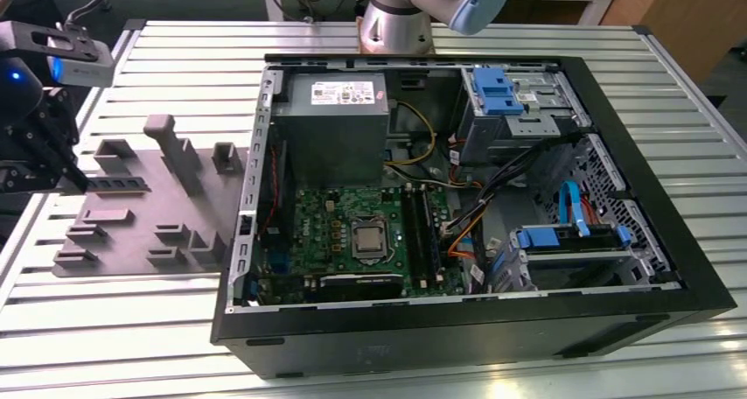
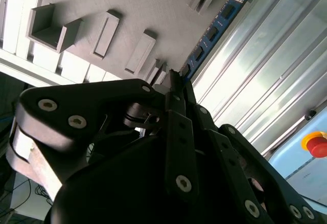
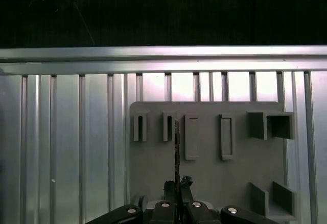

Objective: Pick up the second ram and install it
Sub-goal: 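Pick up the second ram and move it above second insertion slot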

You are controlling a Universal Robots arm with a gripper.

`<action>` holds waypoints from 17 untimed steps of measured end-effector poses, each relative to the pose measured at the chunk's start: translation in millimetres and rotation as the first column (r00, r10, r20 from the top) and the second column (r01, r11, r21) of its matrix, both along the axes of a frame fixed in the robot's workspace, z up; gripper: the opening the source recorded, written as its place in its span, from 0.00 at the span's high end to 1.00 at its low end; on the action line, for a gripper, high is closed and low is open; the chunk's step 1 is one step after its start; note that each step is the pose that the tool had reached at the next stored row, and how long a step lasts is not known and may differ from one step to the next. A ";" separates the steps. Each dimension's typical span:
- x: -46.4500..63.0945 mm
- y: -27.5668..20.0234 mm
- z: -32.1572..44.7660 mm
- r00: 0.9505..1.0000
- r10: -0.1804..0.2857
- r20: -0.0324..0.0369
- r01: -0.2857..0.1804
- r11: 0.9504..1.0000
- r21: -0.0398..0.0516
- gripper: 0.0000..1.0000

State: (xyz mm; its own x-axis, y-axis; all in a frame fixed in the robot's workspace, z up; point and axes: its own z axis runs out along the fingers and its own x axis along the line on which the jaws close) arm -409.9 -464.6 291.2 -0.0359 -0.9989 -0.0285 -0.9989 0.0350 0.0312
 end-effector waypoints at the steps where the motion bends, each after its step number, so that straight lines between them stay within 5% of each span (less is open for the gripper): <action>1: 0.0 0.0 0.2 1.000 0.000 0.000 0.000 1.000 0.000 0.86; 17: 0.0 0.0 6.1 1.000 0.000 0.000 0.000 1.000 0.000 0.86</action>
State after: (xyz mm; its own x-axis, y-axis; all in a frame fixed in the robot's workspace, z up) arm -409.9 -464.6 297.3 -0.0359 -0.9989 -0.0285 -0.9989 0.0350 0.0314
